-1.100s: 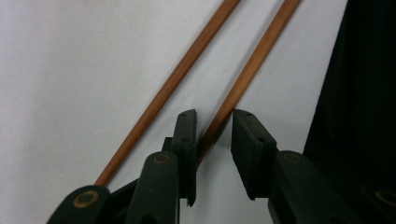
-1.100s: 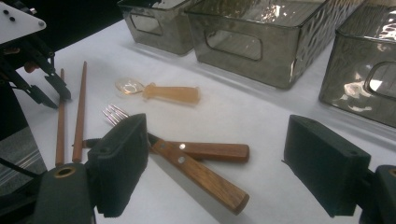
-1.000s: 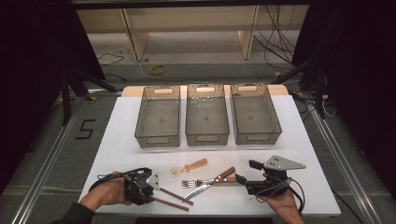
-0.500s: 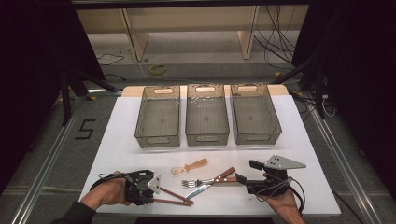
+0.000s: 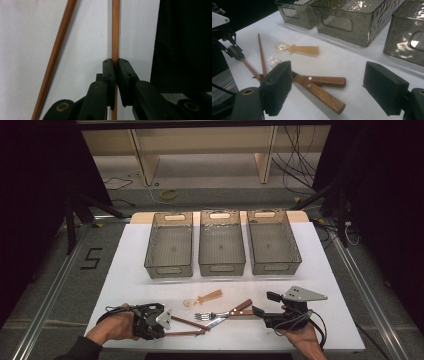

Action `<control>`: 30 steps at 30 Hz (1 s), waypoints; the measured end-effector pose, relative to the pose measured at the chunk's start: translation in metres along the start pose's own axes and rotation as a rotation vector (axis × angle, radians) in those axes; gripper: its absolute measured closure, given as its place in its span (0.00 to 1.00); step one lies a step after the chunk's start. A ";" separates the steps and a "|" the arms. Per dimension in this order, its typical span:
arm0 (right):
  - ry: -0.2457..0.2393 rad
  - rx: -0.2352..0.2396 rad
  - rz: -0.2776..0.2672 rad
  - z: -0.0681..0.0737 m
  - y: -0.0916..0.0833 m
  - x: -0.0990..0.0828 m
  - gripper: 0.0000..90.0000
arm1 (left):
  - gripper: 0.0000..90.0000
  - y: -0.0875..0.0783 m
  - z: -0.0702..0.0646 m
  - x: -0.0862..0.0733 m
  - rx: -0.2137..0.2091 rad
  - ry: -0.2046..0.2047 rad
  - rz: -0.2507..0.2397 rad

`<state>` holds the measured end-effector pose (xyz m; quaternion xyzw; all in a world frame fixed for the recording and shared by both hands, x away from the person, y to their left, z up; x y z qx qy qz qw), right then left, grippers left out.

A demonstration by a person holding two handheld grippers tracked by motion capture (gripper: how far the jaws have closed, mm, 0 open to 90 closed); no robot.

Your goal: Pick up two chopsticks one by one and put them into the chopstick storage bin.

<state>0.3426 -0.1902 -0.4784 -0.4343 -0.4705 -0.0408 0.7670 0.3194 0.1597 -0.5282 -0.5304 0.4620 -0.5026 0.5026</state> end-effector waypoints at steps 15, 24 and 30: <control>0.003 -0.001 -0.005 -0.001 -0.001 0.000 0.26 | 0.94 -0.023 0.012 0.008 0.066 -0.074 -0.099; 0.004 -0.003 -0.009 -0.001 -0.001 0.001 0.26 | 0.94 -0.043 0.036 0.019 0.108 -0.237 -0.223; 0.009 -0.002 -0.010 -0.002 -0.001 0.001 0.26 | 0.94 -0.057 0.057 0.024 0.137 -0.344 -0.293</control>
Point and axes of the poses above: each handheld gripper's, and its own axes: y roughly forward along the jaws, x roughly out of its top, z roughly to its left, the point moved 6 cm from there along y, roughly forward along the jaws, and after that the axes turned 10 degrees about z, right-handed, at the moved point
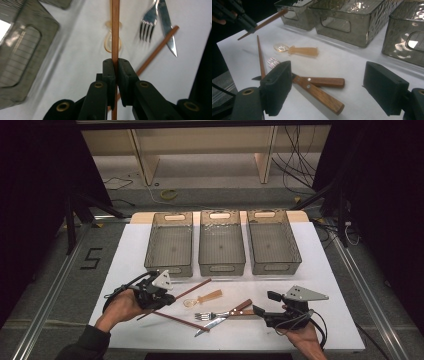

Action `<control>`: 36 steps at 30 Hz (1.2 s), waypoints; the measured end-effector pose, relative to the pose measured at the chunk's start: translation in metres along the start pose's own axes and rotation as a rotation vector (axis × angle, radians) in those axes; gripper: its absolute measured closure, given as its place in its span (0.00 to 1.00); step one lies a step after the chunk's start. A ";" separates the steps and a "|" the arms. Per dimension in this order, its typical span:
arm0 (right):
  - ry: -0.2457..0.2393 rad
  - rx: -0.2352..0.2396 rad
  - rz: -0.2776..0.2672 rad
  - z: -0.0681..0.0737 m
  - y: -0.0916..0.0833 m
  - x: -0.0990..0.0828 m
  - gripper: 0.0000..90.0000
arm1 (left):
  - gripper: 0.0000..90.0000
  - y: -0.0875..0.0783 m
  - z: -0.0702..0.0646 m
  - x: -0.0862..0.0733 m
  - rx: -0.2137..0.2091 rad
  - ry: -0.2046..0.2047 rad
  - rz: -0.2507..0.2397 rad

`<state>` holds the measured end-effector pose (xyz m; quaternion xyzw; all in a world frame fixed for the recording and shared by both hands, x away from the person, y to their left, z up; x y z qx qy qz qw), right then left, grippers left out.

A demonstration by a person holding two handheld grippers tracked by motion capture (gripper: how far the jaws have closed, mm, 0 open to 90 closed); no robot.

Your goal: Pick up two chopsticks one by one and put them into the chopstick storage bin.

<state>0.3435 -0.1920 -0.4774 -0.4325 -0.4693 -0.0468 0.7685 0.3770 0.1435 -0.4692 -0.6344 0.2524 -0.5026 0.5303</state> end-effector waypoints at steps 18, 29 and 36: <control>0.000 0.000 -0.001 0.000 0.000 0.000 0.26 | 0.94 -0.022 0.047 0.040 0.052 -0.166 -0.130; 0.000 0.002 -0.002 -0.001 0.000 0.000 0.26 | 0.94 -0.037 0.088 0.061 0.096 -0.277 -0.196; 0.000 0.005 -0.001 -0.001 0.000 0.000 0.26 | 0.94 -0.041 0.111 0.071 0.124 -0.323 -0.219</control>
Point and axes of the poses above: each handheld gripper's, and its own axes: y roughly forward along the jaws, x roughly out of its top, z roughly to its left, the point moved 6 cm from there along y, roughly forward along the jaws, and after that the axes turned 10 degrees about z, right-handed, at the moved point
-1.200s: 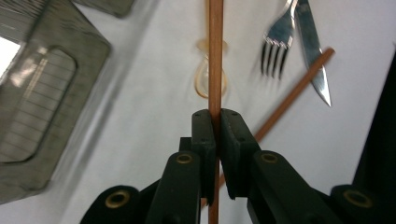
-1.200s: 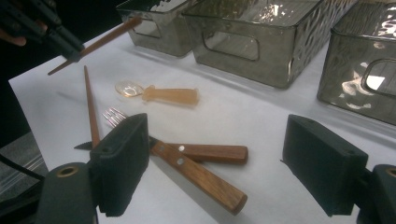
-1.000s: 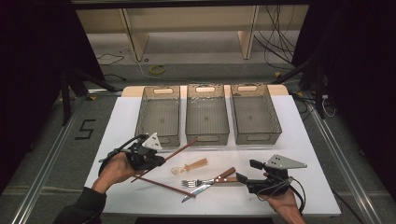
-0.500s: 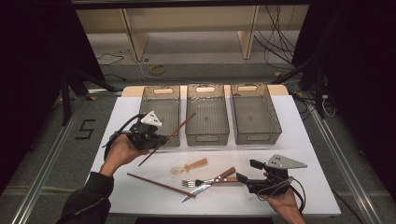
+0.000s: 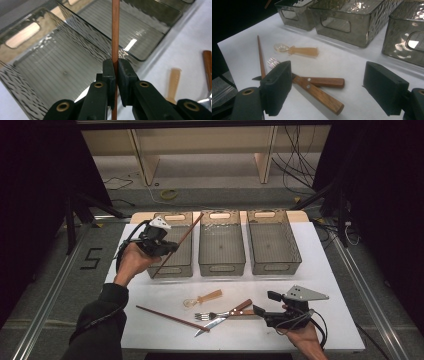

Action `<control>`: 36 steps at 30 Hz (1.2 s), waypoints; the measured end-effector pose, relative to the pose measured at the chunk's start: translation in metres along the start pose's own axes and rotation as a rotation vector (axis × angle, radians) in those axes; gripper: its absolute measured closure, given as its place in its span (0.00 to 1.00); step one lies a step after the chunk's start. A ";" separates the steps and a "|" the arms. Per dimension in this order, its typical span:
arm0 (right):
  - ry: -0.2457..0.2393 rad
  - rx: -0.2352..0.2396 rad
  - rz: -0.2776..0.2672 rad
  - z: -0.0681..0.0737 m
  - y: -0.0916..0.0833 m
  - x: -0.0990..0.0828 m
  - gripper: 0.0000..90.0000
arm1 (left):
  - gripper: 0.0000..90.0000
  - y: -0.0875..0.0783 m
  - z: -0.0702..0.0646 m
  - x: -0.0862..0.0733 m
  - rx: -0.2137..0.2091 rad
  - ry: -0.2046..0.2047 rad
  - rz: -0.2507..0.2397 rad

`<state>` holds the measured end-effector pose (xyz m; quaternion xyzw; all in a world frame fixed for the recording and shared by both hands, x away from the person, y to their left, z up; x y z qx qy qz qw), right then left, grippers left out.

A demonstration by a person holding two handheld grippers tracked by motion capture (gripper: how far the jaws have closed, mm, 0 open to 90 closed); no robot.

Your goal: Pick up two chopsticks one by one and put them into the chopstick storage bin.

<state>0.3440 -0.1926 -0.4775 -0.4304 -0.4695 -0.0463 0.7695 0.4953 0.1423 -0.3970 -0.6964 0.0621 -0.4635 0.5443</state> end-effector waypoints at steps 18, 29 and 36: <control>0.000 0.003 0.000 0.000 0.000 0.000 0.26 | 0.94 0.010 0.050 0.015 0.073 -0.114 -0.030; 0.001 0.009 0.006 0.000 0.002 -0.001 0.26 | 0.94 0.026 0.065 0.006 0.069 -0.175 -0.016; 0.001 0.012 0.006 0.000 0.002 -0.001 0.26 | 0.94 0.033 0.069 -0.001 0.072 -0.203 -0.023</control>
Point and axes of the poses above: each handheld gripper's, and its own axes: y roughly forward along the jaws, x roughly out of its top, z roughly to its left, the point moved 6 cm from there along y, roughly forward along the jaws, and after that the axes turned 10 degrees about z, right-handed, at the moved point
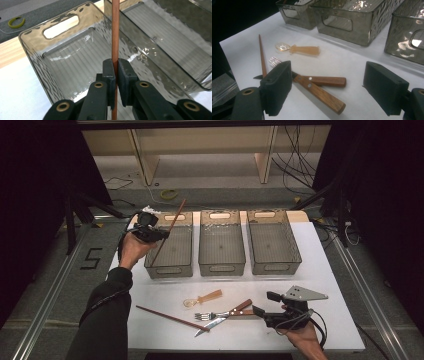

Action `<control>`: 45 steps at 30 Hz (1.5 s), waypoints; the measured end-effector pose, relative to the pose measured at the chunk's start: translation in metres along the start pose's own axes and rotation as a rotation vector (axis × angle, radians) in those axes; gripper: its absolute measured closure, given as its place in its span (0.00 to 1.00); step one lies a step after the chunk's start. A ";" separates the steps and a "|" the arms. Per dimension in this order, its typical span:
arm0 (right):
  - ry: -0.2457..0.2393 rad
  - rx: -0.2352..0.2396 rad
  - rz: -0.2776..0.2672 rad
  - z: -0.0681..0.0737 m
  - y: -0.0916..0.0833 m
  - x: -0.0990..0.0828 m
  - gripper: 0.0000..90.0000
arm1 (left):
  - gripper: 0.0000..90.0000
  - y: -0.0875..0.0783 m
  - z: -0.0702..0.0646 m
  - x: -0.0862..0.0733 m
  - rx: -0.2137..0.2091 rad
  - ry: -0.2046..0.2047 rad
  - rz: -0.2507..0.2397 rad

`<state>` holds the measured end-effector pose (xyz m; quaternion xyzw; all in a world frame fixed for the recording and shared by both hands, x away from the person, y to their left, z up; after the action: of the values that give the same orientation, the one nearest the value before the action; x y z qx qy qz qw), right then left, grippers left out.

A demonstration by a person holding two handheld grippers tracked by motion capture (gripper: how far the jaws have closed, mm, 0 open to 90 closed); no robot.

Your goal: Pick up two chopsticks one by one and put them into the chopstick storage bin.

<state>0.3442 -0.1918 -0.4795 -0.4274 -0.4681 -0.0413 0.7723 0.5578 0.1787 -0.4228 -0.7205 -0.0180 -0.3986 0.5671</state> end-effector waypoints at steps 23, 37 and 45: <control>-0.002 0.002 -0.001 0.000 0.000 0.000 0.26 | 0.94 0.020 0.007 -0.018 -0.009 -0.052 0.024; -0.002 0.004 0.001 0.001 0.000 0.000 0.26 | 0.93 0.030 0.009 -0.026 -0.010 -0.084 0.053; -0.003 0.004 0.001 0.001 0.000 0.000 0.26 | 0.93 0.034 0.011 -0.028 -0.009 -0.098 0.055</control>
<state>0.3437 -0.1911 -0.4797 -0.4261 -0.4690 -0.0395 0.7726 0.5606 0.1876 -0.4673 -0.7421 -0.0241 -0.3470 0.5730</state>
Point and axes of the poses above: each handheld gripper's, and its own axes: y roughly forward along the jaws, x roughly out of its top, z roughly to its left, the point moved 6 cm from there along y, roughly forward along the jaws, and after that the axes turned 10 degrees about z, right-handed, at the moved point
